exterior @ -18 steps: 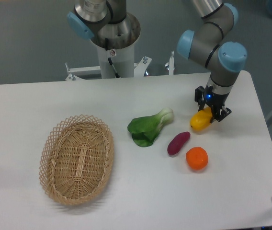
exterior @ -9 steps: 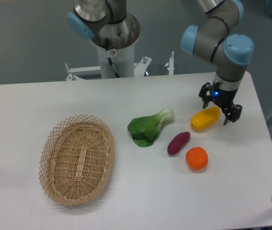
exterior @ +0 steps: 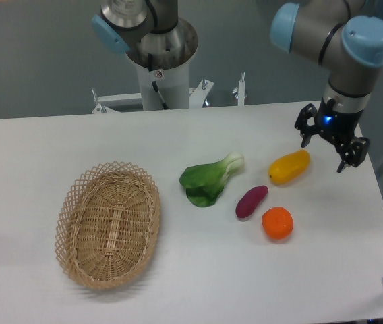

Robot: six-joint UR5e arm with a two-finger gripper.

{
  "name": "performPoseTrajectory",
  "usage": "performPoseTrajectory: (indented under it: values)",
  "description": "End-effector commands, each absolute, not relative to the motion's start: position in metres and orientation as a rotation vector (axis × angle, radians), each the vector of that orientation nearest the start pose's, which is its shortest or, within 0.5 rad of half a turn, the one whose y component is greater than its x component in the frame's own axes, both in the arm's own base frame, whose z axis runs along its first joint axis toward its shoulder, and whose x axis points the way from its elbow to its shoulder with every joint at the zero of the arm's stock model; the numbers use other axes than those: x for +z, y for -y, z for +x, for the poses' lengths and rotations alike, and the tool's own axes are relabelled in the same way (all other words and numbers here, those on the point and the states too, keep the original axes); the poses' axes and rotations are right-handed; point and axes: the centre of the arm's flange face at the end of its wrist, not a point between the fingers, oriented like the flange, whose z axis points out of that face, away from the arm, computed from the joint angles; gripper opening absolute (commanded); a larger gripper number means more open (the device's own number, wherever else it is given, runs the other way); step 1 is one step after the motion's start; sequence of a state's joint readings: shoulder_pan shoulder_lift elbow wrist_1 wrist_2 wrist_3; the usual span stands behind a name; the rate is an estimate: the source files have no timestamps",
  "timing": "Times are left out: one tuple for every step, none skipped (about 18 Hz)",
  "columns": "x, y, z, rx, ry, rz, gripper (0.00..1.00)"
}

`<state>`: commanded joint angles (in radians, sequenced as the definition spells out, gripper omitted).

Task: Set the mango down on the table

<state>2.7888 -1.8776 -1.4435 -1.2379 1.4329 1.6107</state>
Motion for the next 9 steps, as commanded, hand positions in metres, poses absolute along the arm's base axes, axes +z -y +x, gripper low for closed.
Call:
performPoseTrajectory:
  values:
    - [0.4194,-0.3600,-0.5379,0.203,-0.601,-2.910,1.00]
    - [0.4211,-0.3604,-0.5402,0.203,-0.588,-2.917,1.00]
    - [0.4227,-0.3611,-0.5394,0.204,-0.579,-2.917,1.00]
    - [0.4227,-0.3611,-0.5394,0.204,-0.572,-2.918,1.00]
    - [0.4227,-0.3620,-0.5388,0.203,-0.565,-2.919,1.00]
    - [0.4236,-0.3637,-0.5380,0.206,-0.558,-2.919,1.00]
    - [0.4235,-0.3649,-0.5380,0.205,-0.556,-2.918,1.00]
    - [0.4226,-0.3654,-0.5383,0.202,-0.556,-2.915,1.00]
    - [0.4228,-0.3665,-0.5377,0.203,-0.558,-2.911,1.00]
